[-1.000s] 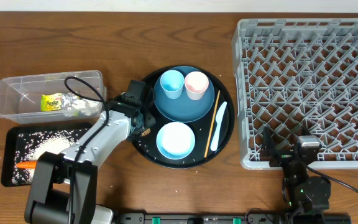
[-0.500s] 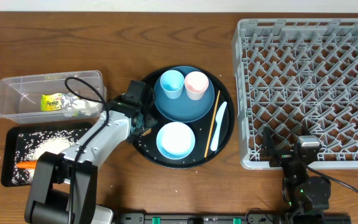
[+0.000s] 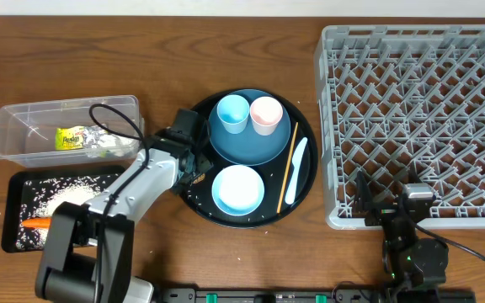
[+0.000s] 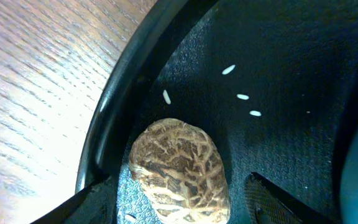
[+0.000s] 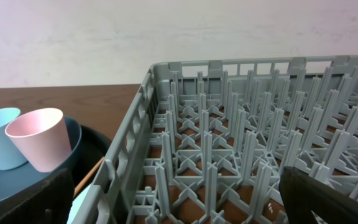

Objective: Sort waste into correct bins and load items into the dishwasher rack
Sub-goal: 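Close the left gripper on the cookie and lift it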

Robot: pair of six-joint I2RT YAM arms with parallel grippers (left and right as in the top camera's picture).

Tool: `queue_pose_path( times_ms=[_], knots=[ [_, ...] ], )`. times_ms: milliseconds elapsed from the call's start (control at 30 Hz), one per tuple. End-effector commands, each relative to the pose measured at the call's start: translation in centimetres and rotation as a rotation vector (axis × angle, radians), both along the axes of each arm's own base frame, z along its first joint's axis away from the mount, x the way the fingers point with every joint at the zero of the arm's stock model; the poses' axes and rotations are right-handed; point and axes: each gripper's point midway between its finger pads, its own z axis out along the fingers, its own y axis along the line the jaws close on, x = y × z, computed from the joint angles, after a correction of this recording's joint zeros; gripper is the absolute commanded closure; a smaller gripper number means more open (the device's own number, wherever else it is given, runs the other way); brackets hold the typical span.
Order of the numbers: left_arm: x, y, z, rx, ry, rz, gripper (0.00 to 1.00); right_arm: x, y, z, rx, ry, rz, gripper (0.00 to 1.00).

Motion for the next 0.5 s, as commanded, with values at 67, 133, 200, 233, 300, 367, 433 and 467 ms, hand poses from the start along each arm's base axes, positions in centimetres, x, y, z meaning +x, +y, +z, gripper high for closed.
queue_pose_path(
  times_ms=[67,133,200,233,300,367,433,467],
  knots=[
    [-0.61,0.27,-0.72,0.016,0.027,0.006,0.32,0.03,-0.54,-0.17,-0.014,0.005,-0.023,0.01],
    [-0.61,0.28,-0.72,0.017,0.027,0.006,0.32,0.03,-0.54,-0.17,-0.013,0.005,-0.023,0.01],
    [-0.61,0.28,-0.72,0.017,0.027,0.006,0.32,0.03,-0.54,-0.17,-0.013,0.005,-0.023,0.01],
    [-0.6,0.28,-0.73,0.016,0.027,0.006,0.32,0.03,-0.54,-0.17,-0.013,0.005,-0.023,0.01],
    [-0.52,0.25,-0.73,0.016,0.024,0.006,0.32,0.03,-0.54,-0.17,-0.013,0.005,-0.023,0.01],
    [-0.5,0.25,-0.74,0.015,0.024,0.006,0.32,0.03,-0.54,-0.17,-0.014,0.005,-0.023,0.01],
    [-0.47,0.24,-0.81,0.015,0.024,0.006,0.32,0.03,-0.54,-0.17,-0.014,0.005,-0.023,0.01],
    [-0.45,0.23,-0.87,0.016,0.024,0.006,0.32,0.03,-0.54,-0.17,-0.013,0.005,-0.023,0.01]
  ],
)
